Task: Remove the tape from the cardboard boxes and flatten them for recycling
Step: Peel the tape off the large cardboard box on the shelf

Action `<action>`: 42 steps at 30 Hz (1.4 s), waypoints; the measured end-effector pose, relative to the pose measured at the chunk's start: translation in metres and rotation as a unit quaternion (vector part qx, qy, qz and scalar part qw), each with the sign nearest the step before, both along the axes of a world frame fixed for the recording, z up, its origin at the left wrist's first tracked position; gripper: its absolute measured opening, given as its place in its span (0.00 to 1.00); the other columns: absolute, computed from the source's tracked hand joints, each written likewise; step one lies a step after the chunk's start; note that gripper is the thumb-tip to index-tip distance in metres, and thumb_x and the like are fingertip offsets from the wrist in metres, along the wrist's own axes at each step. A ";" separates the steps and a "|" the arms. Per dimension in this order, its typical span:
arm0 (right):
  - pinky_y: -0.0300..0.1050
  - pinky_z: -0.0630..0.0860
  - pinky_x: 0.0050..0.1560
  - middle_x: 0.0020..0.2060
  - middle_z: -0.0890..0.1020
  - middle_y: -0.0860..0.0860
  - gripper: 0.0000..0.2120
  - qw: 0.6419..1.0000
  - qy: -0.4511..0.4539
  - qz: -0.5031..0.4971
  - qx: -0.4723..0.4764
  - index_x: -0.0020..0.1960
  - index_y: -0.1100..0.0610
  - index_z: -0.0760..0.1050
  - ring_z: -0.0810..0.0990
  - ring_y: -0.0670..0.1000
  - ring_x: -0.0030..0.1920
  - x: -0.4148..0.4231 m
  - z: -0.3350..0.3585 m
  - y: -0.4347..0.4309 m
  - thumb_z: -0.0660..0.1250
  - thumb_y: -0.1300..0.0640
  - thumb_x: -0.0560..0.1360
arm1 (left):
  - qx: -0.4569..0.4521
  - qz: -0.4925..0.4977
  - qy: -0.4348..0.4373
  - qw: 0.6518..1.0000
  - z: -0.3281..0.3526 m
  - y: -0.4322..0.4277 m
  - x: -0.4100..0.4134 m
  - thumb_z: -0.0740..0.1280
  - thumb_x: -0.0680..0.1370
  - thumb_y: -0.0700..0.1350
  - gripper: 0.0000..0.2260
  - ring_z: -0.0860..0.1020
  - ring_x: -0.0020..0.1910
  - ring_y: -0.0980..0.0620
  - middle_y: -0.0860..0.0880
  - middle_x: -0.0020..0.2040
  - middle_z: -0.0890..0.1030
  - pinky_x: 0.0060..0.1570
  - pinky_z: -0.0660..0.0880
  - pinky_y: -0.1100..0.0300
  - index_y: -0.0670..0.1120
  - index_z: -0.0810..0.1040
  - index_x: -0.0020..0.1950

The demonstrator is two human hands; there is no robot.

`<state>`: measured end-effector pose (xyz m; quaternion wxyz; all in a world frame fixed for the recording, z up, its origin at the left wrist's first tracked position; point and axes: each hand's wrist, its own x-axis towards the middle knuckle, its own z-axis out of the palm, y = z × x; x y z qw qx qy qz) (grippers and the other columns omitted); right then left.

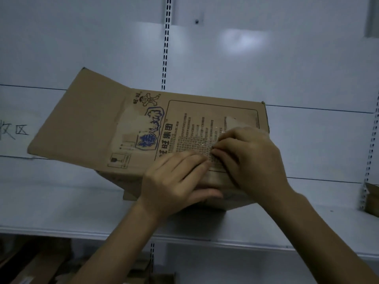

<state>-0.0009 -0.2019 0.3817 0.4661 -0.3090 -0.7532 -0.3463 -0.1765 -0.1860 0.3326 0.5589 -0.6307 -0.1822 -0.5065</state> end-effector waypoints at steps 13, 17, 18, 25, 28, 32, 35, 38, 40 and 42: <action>0.53 0.76 0.37 0.41 0.82 0.54 0.08 0.999 -0.028 -0.032 -0.018 0.45 0.59 0.83 0.79 0.56 0.42 -0.009 -0.017 -0.010 0.69 0.55 0.74 | 0.007 -0.024 0.001 1.000 -0.029 0.008 0.005 0.73 0.72 0.58 0.19 0.84 0.49 0.48 0.46 0.49 0.85 0.43 0.79 0.54 0.42 0.86 0.45; 0.54 0.75 0.37 0.41 0.82 0.55 0.09 0.998 -0.037 -0.052 -0.020 0.44 0.60 0.83 0.78 0.57 0.42 -0.015 -0.017 -0.012 0.68 0.55 0.76 | -0.005 -0.027 0.002 1.000 -0.033 0.005 0.005 0.73 0.73 0.58 0.18 0.84 0.47 0.48 0.47 0.49 0.85 0.42 0.79 0.54 0.42 0.86 0.44; 0.53 0.75 0.37 0.41 0.81 0.55 0.10 0.997 -0.037 -0.058 -0.021 0.44 0.60 0.83 0.78 0.57 0.42 -0.016 -0.017 -0.012 0.67 0.55 0.76 | -0.002 -0.028 0.000 1.000 -0.034 0.005 0.006 0.73 0.73 0.58 0.18 0.84 0.46 0.48 0.47 0.48 0.85 0.42 0.79 0.55 0.42 0.86 0.43; 0.45 0.68 0.31 0.37 0.80 0.54 0.11 0.976 -0.118 -0.182 0.000 0.40 0.58 0.81 0.77 0.57 0.36 -0.023 -0.009 -0.022 0.65 0.53 0.75 | 0.012 -0.042 -0.004 0.999 -0.034 0.007 0.007 0.74 0.71 0.59 0.17 0.83 0.41 0.48 0.48 0.45 0.86 0.38 0.75 0.56 0.44 0.85 0.39; 0.40 0.57 0.30 0.32 0.79 0.53 0.06 0.955 -0.160 -0.250 -0.012 0.36 0.56 0.80 0.75 0.56 0.30 -0.032 -0.002 -0.028 0.74 0.54 0.67 | 0.017 -0.049 -0.006 0.999 -0.034 0.008 0.007 0.75 0.70 0.59 0.18 0.83 0.40 0.47 0.48 0.45 0.86 0.37 0.76 0.57 0.43 0.85 0.40; 0.38 0.53 0.29 0.29 0.77 0.48 0.07 0.918 -0.201 -0.341 -0.009 0.33 0.52 0.77 0.63 0.52 0.26 -0.044 0.004 -0.037 0.75 0.53 0.64 | 0.014 -0.055 -0.006 0.998 -0.030 0.009 0.005 0.75 0.71 0.58 0.17 0.84 0.40 0.47 0.47 0.43 0.86 0.37 0.76 0.57 0.43 0.85 0.40; 0.36 0.45 0.30 0.29 0.76 0.49 0.08 0.907 -0.231 -0.352 -0.020 0.33 0.53 0.74 0.60 0.52 0.27 -0.048 0.008 -0.041 0.73 0.57 0.65 | 0.016 -0.051 -0.007 0.999 -0.027 0.010 0.004 0.75 0.71 0.58 0.17 0.83 0.39 0.47 0.47 0.41 0.85 0.37 0.75 0.57 0.43 0.85 0.39; 0.35 0.44 0.30 0.29 0.72 0.52 0.13 0.917 -0.237 -0.321 -0.024 0.33 0.54 0.66 0.60 0.52 0.27 -0.051 0.013 -0.040 0.70 0.65 0.65 | 0.019 -0.053 -0.010 0.998 -0.025 0.011 0.004 0.75 0.71 0.57 0.17 0.83 0.37 0.47 0.47 0.40 0.85 0.36 0.74 0.57 0.43 0.85 0.39; 0.35 0.45 0.29 0.29 0.70 0.54 0.13 0.928 -0.239 -0.284 -0.026 0.33 0.55 0.66 0.60 0.52 0.26 -0.053 0.017 -0.036 0.69 0.67 0.64 | 0.017 -0.053 -0.009 0.998 -0.023 0.011 0.003 0.75 0.71 0.57 0.17 0.82 0.36 0.47 0.47 0.40 0.85 0.36 0.74 0.57 0.43 0.85 0.39; 0.36 0.46 0.27 0.31 0.74 0.55 0.11 0.938 -0.235 -0.254 -0.020 0.34 0.57 0.68 0.62 0.53 0.27 -0.054 0.021 -0.029 0.69 0.66 0.66 | 0.018 -0.049 -0.003 0.999 -0.021 0.010 0.001 0.74 0.72 0.58 0.17 0.82 0.36 0.47 0.47 0.40 0.85 0.35 0.74 0.57 0.43 0.85 0.39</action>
